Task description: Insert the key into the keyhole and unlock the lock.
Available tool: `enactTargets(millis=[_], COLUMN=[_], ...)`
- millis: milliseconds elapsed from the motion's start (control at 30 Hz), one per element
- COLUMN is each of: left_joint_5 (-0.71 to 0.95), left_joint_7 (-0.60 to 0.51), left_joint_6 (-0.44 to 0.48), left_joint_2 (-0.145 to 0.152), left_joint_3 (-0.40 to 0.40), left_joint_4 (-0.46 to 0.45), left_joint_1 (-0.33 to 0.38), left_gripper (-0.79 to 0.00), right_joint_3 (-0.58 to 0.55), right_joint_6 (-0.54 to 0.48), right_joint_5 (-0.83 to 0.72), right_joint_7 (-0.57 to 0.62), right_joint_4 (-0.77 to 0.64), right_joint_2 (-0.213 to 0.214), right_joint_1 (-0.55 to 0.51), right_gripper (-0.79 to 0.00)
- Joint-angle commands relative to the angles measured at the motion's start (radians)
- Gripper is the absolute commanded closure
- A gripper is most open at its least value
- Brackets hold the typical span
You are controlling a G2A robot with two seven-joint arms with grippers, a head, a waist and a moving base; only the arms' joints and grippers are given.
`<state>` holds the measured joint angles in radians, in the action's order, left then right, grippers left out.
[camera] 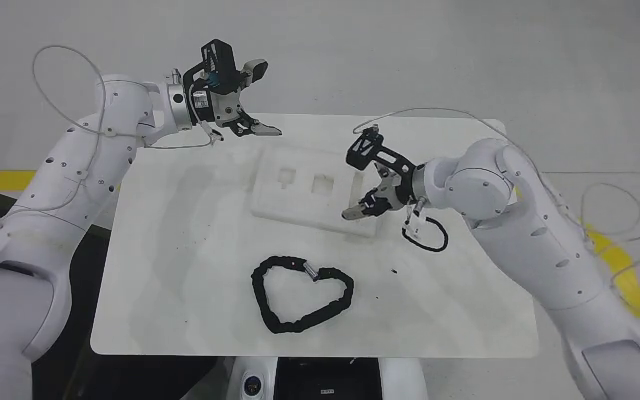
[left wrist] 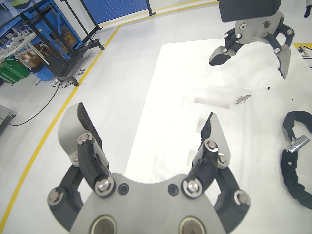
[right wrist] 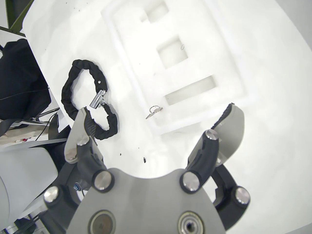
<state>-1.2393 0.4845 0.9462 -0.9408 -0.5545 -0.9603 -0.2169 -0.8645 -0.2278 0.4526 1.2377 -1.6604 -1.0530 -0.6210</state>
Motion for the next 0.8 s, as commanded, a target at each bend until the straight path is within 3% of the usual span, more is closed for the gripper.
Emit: enactTargets(millis=[0, 333, 767], left_joint_5=[0.0, 0.0, 0.0], left_joint_7=[0.0, 0.0, 0.0], left_joint_6=[0.0, 0.0, 0.0], left_joint_2=[0.0, 0.0, 0.0], left_joint_3=[0.0, 0.0, 0.0], left_joint_4=[0.0, 0.0, 0.0], left_joint_1=[0.0, 0.0, 0.0], left_gripper=[-0.785, -0.785, -0.785], right_joint_3=[0.02, 0.125, 0.13], right_joint_6=[0.014, 0.07, 0.066], right_joint_5=[-0.002, 0.015, -0.008], right_joint_7=[0.01, 0.059, 0.064], right_joint_4=[0.012, 0.094, 0.101], right_joint_2=[-0.006, -0.041, -0.045], right_joint_1=[0.01, 0.062, 0.068], right_gripper=[-0.785, -0.785, -0.785])
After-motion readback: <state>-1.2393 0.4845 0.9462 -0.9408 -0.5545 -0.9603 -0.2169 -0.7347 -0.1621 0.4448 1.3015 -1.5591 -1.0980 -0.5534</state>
